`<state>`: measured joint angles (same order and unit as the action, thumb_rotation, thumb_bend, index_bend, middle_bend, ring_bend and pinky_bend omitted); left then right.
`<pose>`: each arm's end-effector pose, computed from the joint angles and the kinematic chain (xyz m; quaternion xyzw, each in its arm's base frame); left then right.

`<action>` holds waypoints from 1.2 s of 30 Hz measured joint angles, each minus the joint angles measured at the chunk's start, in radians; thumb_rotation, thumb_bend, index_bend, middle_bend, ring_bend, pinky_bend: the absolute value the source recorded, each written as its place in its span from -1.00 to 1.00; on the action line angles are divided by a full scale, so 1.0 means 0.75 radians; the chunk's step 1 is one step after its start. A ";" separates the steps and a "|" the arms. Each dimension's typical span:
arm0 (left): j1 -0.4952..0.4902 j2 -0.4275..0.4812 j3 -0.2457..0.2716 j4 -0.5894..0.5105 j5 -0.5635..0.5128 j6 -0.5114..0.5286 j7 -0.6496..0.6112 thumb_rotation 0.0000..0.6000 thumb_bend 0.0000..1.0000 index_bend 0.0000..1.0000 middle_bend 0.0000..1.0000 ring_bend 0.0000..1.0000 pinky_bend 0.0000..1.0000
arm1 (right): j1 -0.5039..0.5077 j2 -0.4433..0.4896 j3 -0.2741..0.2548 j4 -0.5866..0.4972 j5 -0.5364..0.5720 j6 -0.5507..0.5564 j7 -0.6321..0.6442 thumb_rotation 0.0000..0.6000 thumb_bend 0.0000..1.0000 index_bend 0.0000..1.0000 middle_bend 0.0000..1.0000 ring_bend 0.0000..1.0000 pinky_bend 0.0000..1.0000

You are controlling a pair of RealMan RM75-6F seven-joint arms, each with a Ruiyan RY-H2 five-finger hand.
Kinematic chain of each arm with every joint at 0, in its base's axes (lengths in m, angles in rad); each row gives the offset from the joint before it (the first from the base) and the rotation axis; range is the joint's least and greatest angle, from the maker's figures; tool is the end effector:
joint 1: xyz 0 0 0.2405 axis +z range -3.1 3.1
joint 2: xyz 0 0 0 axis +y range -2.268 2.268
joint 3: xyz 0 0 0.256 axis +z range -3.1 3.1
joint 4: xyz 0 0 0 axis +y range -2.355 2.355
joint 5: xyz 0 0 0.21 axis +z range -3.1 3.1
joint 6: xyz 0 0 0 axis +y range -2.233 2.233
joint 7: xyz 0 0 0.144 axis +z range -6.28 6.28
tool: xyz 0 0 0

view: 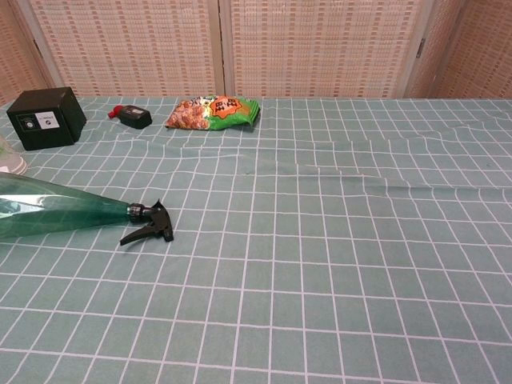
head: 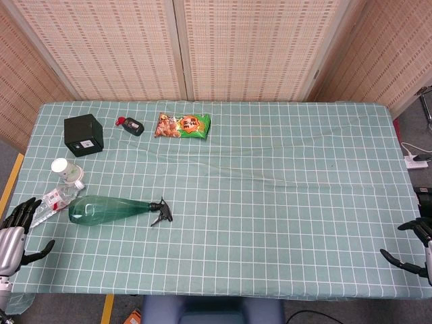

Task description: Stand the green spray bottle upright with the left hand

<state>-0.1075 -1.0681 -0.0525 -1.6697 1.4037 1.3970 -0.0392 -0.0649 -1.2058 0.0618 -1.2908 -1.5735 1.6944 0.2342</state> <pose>-0.3164 0.1871 0.1638 -0.5751 -0.4407 -0.3696 0.5818 -0.3604 -0.1309 0.1866 0.5516 -0.3446 0.4244 0.6299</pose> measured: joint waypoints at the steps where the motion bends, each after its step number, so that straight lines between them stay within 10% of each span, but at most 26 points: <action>1: 0.000 0.000 0.000 0.000 0.001 0.000 -0.001 1.00 -0.49 -1.00 -1.00 -1.00 -0.67 | 0.000 0.000 0.000 0.000 0.000 0.000 -0.001 1.00 -1.00 -0.09 -0.14 -0.43 -0.44; 22: 0.009 0.009 0.011 0.006 0.118 0.091 0.050 1.00 -0.50 -1.00 -0.99 -0.96 -0.66 | 0.005 -0.001 0.004 -0.021 0.005 -0.008 -0.030 1.00 -1.00 -0.07 -0.12 -0.39 -0.43; 36: -0.056 0.074 0.017 -0.463 0.191 0.033 0.695 1.00 -0.50 -1.00 -0.82 -0.80 -0.57 | 0.011 0.016 -0.002 -0.029 0.003 -0.025 -0.018 1.00 -1.00 -0.07 -0.11 -0.39 -0.43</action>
<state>-0.1492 -1.0126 -0.0401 -2.0168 1.5470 1.4219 0.4823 -0.0569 -1.1939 0.0600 -1.3123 -1.5710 1.6756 0.2208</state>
